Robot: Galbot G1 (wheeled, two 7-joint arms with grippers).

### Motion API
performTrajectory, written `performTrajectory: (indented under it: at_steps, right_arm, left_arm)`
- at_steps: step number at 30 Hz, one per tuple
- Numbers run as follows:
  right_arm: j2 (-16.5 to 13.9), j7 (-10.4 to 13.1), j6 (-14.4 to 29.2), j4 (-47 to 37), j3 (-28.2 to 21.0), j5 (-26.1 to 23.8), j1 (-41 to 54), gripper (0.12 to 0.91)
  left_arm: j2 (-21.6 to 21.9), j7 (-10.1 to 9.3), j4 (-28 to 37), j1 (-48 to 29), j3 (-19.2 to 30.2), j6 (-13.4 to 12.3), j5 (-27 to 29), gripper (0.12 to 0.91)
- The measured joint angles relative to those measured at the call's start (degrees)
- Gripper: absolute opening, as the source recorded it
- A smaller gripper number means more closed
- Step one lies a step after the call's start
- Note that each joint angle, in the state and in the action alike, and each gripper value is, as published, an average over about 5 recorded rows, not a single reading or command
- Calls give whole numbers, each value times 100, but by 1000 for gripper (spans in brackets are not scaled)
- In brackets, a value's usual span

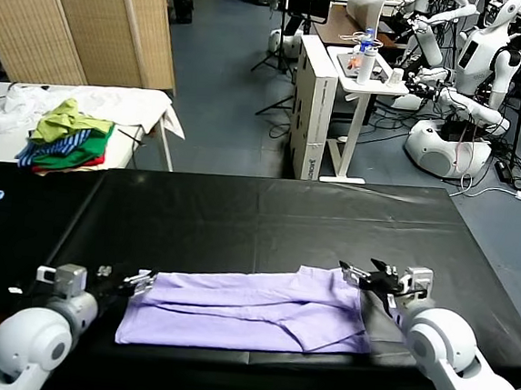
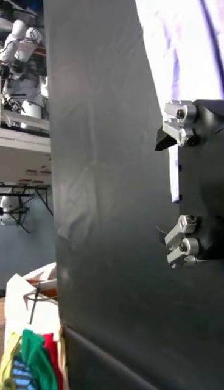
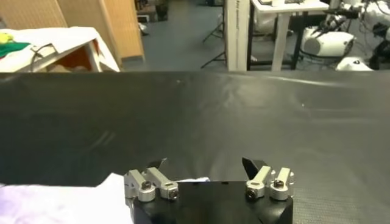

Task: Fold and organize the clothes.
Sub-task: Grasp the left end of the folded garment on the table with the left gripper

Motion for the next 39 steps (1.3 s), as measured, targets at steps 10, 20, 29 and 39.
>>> performTrajectory:
  at_steps: [10,20,29,39]
  right_arm:
    - [170,-52,-5,-226,-105,-167,22,786]
    - [299,-124,36,-331,-111,-298,1,567]
    - [312,-69,165,-188,-35,-396,-100,149]
    - [400,18,263,-82,9,-568,-207,142]
  left_arm:
    - [-38,22,108,83,23,5,17,892]
    - [-89,28,171,91,53,-6,29,706]
    - [-117,40,150,39,117,-104,62,321]
    - [-111,119,368,-261,289,-284,265,146]
